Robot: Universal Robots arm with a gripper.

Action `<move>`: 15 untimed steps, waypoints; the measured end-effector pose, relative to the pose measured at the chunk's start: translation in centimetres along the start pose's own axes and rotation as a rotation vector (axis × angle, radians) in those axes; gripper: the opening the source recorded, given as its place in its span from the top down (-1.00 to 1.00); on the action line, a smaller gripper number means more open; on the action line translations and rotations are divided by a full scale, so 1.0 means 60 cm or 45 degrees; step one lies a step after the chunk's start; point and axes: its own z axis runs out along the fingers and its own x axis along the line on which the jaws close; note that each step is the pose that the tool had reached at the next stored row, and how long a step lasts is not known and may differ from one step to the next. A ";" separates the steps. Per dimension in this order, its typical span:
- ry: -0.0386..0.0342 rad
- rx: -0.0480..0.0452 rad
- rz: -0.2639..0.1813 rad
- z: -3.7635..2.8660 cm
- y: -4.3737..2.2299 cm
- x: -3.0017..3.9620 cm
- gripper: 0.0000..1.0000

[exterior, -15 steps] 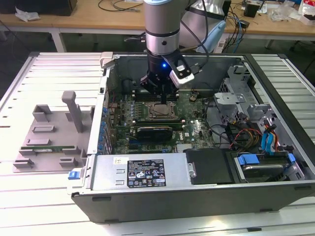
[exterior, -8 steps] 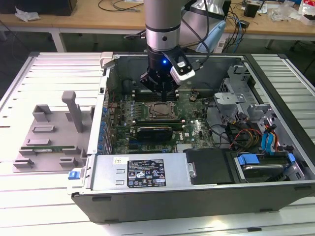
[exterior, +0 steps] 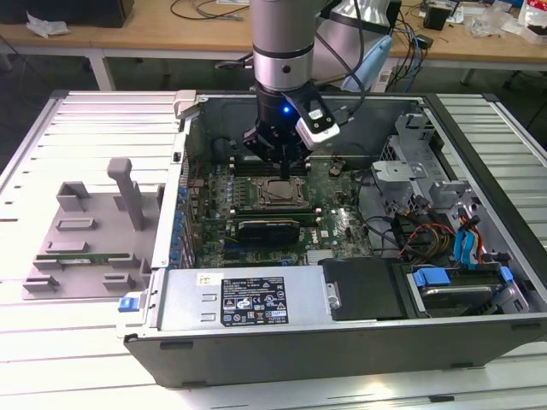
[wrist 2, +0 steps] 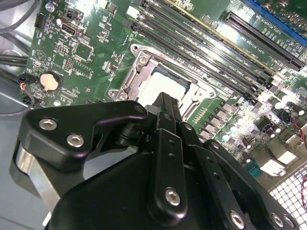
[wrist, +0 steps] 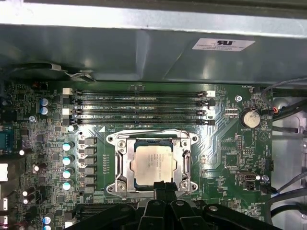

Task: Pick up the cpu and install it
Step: 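Install the second cpu locking lever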

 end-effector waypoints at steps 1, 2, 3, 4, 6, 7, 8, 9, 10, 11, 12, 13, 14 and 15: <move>0.0001 0.000 0.000 0.000 -0.001 0.000 0.79; 0.0000 0.000 0.000 0.000 -0.002 0.000 0.79; 0.0001 0.000 0.000 0.000 -0.003 0.000 0.79; 0.0000 0.000 0.000 0.000 -0.004 0.000 0.79; 0.0000 0.000 0.000 0.000 -0.006 0.000 0.79; 0.0000 0.000 0.000 0.000 -0.007 0.000 0.79; 0.0000 0.000 0.000 0.000 -0.009 0.000 0.79; 0.0000 0.000 0.000 0.000 -0.010 0.000 0.79; 0.0000 0.000 0.000 0.000 -0.011 0.000 0.79; 0.0000 0.000 0.000 0.000 -0.013 0.000 0.79; -0.0001 0.000 0.000 0.000 -0.016 0.000 0.79; 0.0000 0.000 0.000 0.000 -0.019 0.000 0.79; 0.0000 0.000 0.000 0.000 -0.020 0.000 0.79; 0.0000 0.000 0.000 0.000 -0.022 0.000 0.79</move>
